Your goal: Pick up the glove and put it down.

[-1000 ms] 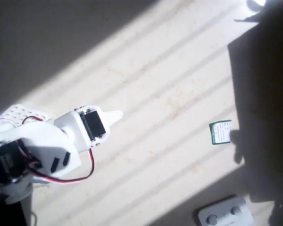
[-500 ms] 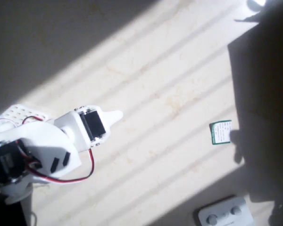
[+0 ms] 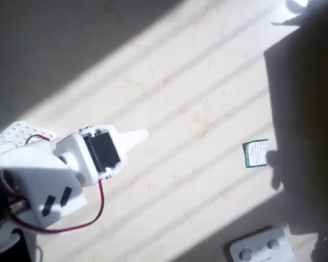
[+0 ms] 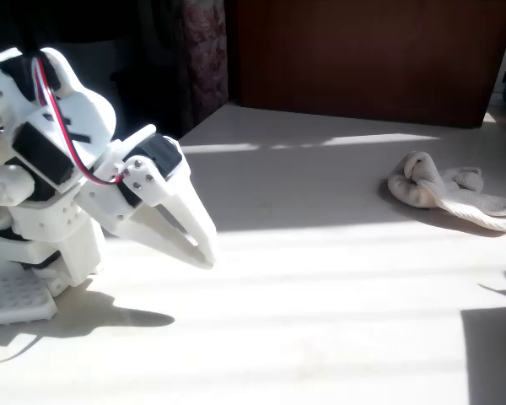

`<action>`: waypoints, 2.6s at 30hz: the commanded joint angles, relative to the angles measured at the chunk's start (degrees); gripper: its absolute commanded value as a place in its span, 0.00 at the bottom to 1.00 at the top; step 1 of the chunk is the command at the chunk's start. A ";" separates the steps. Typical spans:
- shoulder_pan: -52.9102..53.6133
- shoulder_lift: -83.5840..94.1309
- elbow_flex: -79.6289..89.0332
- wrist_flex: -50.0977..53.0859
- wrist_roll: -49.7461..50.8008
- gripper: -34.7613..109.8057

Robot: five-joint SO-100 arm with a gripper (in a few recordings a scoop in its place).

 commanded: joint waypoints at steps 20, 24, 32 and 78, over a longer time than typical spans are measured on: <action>-16.00 -76.38 -71.46 -11.69 0.35 0.24; -19.78 -85.69 -79.98 -11.69 0.44 0.24; -25.93 -105.29 -96.33 -11.69 0.44 0.24; -31.82 -140.63 -128.06 -11.51 4.92 0.40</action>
